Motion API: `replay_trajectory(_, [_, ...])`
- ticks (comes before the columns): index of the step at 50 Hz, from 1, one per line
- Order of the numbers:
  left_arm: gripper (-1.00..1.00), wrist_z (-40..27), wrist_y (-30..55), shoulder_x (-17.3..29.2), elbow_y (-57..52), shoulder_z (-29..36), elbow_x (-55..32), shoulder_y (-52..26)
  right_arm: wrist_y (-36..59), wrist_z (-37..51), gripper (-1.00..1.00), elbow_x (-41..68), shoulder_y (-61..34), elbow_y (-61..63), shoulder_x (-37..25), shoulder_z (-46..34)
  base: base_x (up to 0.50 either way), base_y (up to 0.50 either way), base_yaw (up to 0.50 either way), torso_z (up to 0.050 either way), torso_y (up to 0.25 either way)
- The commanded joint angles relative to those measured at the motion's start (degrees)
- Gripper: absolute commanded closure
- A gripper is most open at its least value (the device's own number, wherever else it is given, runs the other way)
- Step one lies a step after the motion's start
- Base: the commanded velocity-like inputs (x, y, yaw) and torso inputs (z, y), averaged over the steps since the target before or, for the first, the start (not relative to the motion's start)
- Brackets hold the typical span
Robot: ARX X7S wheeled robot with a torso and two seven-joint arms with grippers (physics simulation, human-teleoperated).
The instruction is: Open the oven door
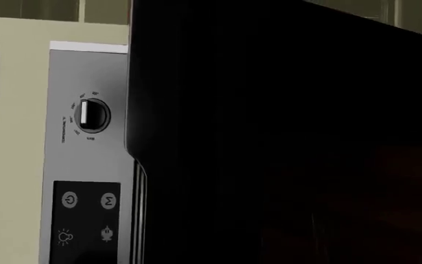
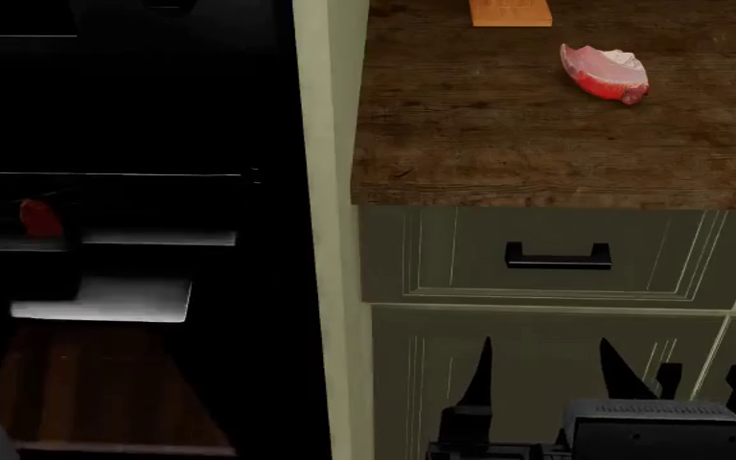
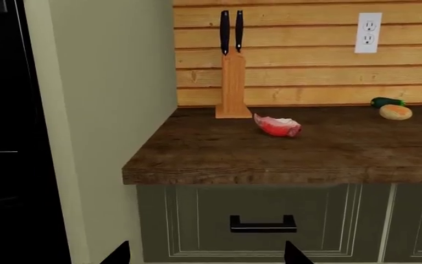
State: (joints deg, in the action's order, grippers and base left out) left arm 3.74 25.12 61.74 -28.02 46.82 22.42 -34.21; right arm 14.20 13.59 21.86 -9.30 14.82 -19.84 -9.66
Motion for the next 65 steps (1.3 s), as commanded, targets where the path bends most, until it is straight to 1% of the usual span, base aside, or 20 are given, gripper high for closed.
replay_trajectory(1, [1.0, 0.86, 3.96, 3.29, -2.29, 1.9, -10.67, 10.04, -0.23, 0.33, -1.0, 0.17, 0.86, 0.95, -0.4, 0.19, 0.0, 0.0, 0.0, 0.0, 0.0])
replay_trajectory(12, [1.0, -3.63, 6.32, 6.55, -6.5, 1.34, -14.09, 16.13, -0.57, 0.54, -1.0, 0.51, 1.55, 1.6, -0.66, 0.41, 0.0, 0.0, 0.0, 0.0, 0.0])
replay_trajectory(20, [1.0, -5.42, 6.96, 7.76, -7.87, 1.82, -15.33, 19.08, -0.51, 0.66, -1.0, 0.68, 1.48, 1.68, -0.8, 0.4, 0.0, 0.0, 0.0, 0.0, 0.0])
replay_trajectory(33, [1.0, -13.22, 6.05, 10.8, -10.27, 2.9, -18.48, 27.04, -0.22, 1.08, -1.0, 0.8, 1.36, 2.01, -1.01, 0.32, 0.0, 0.0, 0.0, 0.0, 0.0])
replay_trajectory(58, [1.0, -22.73, 2.77, 11.56, -8.07, 6.97, -19.17, 36.62, -1.0, 1.05, -1.0, 0.76, 1.2, 1.12, -0.92, -0.27, 0.0, 0.0, 0.0, 0.0, 0.0])
replay_trajectory(65, [1.0, -24.66, 1.07, 10.78, -5.65, 8.82, -19.03, 39.34, -1.2, 1.06, -1.0, 0.81, 1.17, 0.93, -0.9, -0.39, 0.0, 0.0, 0.0, 0.0, 0.0])
